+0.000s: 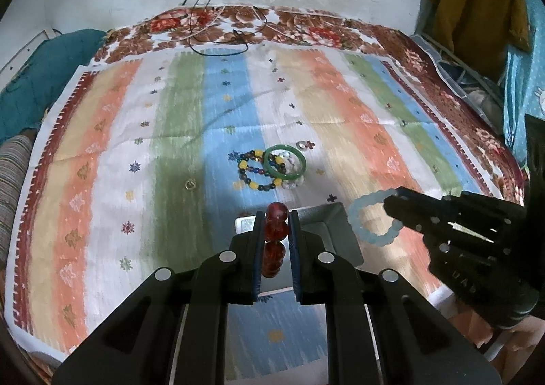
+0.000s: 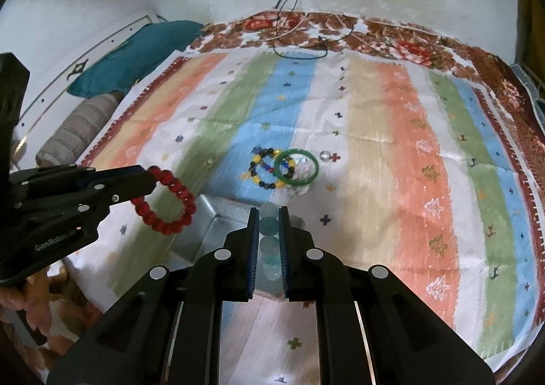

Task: Organize jewelry
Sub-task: 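Lower both bracelets into the silver tin and open both tools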

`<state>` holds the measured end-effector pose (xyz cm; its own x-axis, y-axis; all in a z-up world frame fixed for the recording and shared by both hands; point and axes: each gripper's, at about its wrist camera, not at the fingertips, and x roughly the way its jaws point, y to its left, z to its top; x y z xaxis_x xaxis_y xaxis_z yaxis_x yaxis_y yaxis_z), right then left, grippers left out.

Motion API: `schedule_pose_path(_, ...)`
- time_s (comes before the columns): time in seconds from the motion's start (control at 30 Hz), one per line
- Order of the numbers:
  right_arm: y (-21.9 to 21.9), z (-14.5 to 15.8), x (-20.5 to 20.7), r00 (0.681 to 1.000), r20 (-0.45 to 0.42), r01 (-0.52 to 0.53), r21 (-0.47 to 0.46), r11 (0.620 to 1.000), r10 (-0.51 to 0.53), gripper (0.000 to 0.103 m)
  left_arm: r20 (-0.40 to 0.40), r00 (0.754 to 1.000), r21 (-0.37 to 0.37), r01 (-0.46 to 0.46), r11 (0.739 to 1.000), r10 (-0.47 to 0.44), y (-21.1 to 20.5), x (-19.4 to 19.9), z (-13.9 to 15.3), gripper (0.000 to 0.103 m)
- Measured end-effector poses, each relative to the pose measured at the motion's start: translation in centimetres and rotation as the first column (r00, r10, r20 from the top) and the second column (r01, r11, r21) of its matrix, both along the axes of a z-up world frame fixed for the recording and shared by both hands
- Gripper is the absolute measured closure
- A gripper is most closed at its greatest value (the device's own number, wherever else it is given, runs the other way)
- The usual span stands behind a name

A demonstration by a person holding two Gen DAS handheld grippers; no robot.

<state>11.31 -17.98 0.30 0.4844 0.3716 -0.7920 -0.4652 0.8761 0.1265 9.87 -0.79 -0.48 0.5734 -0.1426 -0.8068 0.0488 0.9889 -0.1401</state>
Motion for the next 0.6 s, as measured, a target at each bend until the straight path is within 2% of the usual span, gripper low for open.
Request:
schedule_pose_path(0.1,-0.1,-0.4,0.2,1.000,-0.014,0.005,0.008,1.000,-0.005,0.088,-0.026,0.999,0.003,-0.035,0.999,0.035,0.3,0.4,-0.5,0.087)
schedule_pose_path(0.13,-0.2,-0.4,0.5,1.000,-0.019,0.011,0.009,1.000,-0.011,0.076,-0.027,0.998,0.004,-0.048,0.999,0.048,0.3,0.4,-0.5,0.078)
schedule_pose_path(0.2,-0.5,-0.6,0.9,0.999,-0.022,0.032,0.010,0.999,-0.032,0.060,-0.028,0.996,0.006,-0.082,0.997,0.082,1.0,0.8,-0.6,0.074)
schedule_pose_path(0.3,-0.7,-0.8,1.5,0.998,-0.024,0.056,-0.013,0.998,-0.056,0.060,-0.042,0.992,-0.003,-0.121,0.993,0.121,2.1,1.2,-0.8,0.074)
schedule_pose_path(0.37,-1.0,-1.0,2.1,0.997,-0.025,0.075,-0.028,0.997,-0.076,0.058,-0.050,0.990,0.000,-0.135,0.991,0.135,2.4,1.6,-1.0,0.069)
schedule_pose_path(0.6,-1.5,-1.7,5.0,0.991,-0.038,0.124,-0.043,0.991,-0.126,0.041,-0.091,0.986,0.004,-0.143,0.990,0.142,3.0,3.5,-2.2,0.050)
